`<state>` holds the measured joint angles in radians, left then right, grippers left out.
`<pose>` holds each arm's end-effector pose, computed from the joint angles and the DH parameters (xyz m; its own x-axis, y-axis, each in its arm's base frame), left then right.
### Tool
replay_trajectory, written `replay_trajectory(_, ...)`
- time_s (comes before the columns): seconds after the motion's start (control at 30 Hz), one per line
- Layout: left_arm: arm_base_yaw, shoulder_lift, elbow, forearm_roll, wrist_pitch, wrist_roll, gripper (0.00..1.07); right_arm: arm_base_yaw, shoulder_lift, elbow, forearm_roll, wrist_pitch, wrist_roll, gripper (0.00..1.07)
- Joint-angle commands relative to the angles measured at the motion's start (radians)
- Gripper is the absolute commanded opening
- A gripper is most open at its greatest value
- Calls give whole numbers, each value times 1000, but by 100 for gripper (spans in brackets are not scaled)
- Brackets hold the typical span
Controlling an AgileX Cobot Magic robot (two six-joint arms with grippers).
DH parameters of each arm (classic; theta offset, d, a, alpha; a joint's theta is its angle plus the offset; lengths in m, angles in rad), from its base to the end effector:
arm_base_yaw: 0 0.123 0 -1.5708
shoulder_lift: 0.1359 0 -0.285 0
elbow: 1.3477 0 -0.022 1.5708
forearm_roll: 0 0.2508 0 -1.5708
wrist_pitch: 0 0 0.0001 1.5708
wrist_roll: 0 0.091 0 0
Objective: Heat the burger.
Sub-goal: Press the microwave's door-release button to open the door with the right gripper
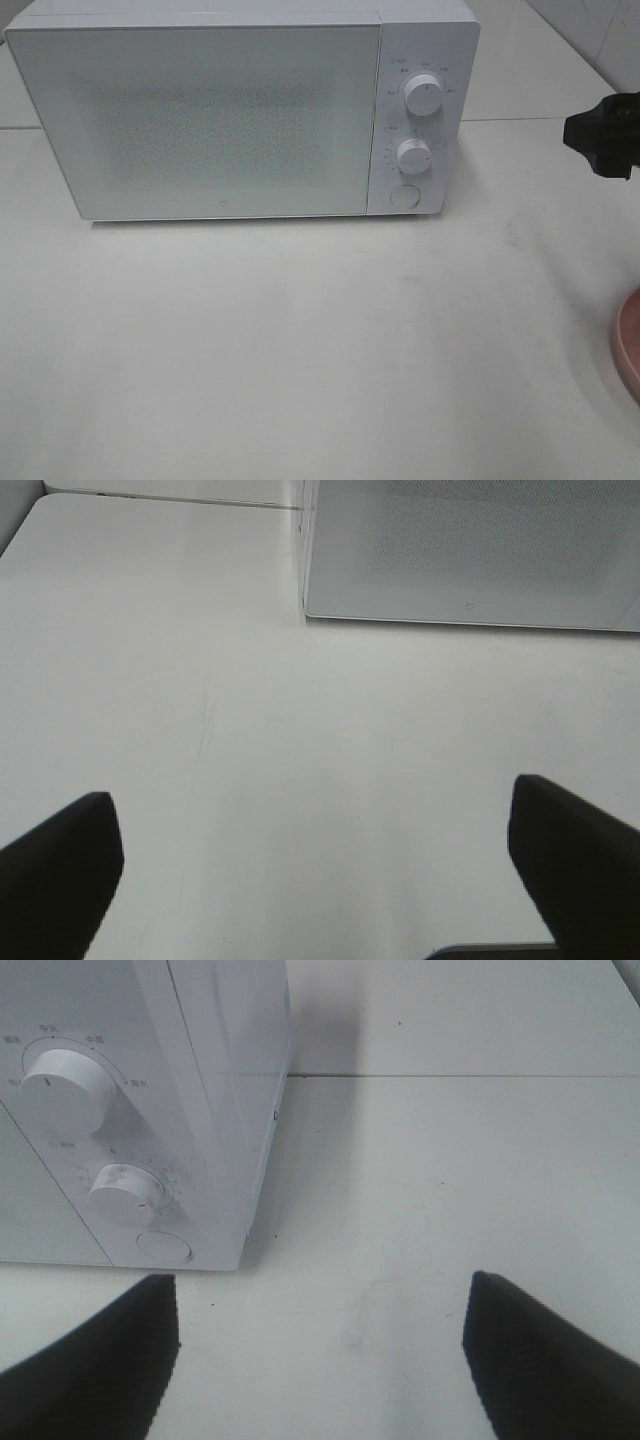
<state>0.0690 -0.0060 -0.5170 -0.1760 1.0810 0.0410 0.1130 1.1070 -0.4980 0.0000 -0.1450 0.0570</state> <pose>-0.0083 -0.0147 0.2813 -0.4493 -0.0731 -0.8904 0.0507 0.9930 -0.1071 0.2198 0.0249 0.2533 -0.3714 0.0152 -0.9283 -0.0917 0.9944 0.0530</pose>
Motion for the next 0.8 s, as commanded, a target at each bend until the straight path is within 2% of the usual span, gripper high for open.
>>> replay_trajectory(0.03, -1, -24, 2, -1, -15, -1, 100, 10, 14, 71, 39, -160, 3, 76)
replay_trajectory(0.07, -1, -24, 2, -1, -15, -1, 100, 31, 14, 108, 69, -227, -17, 76)
replay_trajectory(0.17, -1, -24, 2, -1, -15, -1, 100, 45, 14, 125, 89, -257, -31, 76)
replay_trajectory(0.27, -1, -24, 2, -1, -15, -1, 100, 84, 14, 164, 164, -331, -86, 76)
replay_trajectory(0.33, -1, -24, 2, -1, -15, -1, 100, 143, 14, 201, 292, -391, -181, 76)
replay_trajectory(0.37, -1, -24, 2, -1, -15, -1, 100, 143, 14, 201, 292, -391, -181, 76)
replay_trajectory(0.43, -1, -24, 2, -1, -15, -1, 100, 192, 14, 224, 393, -443, -257, 76)
replay_trajectory(0.5, -1, -24, 2, -1, -15, -1, 100, 212, 14, 232, 427, -472, -280, 76)
replay_trajectory(0.53, -1, -24, 2, -1, -15, -1, 100, 251, 14, 248, 496, -536, -326, 76)
replay_trajectory(0.6, -1, -23, 2, -1, -15, -1, 100, 274, 18, 254, 523, -560, -352, 76)
replay_trajectory(0.63, -1, -23, 2, -1, -15, -1, 100, 318, 33, 263, 590, -612, -393, 76)
replay_trajectory(0.77, -1, -23, 2, -1, -15, -1, 100, 375, 80, 263, 653, -672, -428, 76)
replay_trajectory(0.8, -1, -22, 2, -1, -15, -1, 100, 418, 124, 263, 691, -723, -433, 76)
